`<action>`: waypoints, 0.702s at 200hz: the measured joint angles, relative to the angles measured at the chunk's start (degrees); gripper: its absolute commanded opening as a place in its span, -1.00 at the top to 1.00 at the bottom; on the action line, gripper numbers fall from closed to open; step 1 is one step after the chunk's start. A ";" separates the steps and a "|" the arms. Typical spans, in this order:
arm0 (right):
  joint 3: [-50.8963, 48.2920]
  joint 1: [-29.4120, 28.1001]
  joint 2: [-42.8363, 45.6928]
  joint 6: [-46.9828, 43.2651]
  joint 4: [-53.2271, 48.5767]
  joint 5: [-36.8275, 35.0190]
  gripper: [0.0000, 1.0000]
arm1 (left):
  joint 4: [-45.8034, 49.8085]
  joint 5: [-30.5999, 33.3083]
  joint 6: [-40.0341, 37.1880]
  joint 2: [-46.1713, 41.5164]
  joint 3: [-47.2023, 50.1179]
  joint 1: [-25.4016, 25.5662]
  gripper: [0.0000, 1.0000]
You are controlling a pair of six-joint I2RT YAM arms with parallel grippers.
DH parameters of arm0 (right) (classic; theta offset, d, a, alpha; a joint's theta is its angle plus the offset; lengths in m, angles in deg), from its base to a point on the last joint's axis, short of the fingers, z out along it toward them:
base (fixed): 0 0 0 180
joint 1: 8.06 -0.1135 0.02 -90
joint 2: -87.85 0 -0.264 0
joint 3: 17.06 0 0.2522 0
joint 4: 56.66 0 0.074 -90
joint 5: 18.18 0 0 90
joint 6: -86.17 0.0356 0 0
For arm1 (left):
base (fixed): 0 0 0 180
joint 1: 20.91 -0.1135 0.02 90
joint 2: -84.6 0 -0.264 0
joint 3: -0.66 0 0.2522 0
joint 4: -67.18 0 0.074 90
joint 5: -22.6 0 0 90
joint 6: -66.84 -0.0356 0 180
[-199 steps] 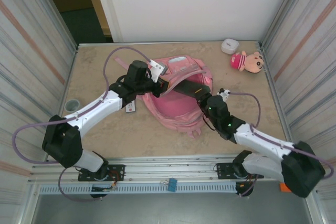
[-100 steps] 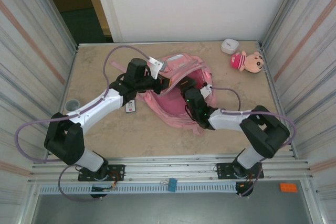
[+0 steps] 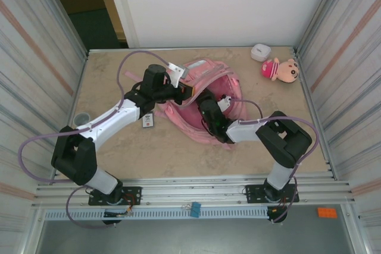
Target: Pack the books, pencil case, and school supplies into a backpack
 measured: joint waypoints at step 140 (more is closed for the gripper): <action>-6.25 1.79 41.31 -19.52 -41.88 8.70 -0.46 | 0.96 0.11 -8.59 0.22 2.54 0.90 1.00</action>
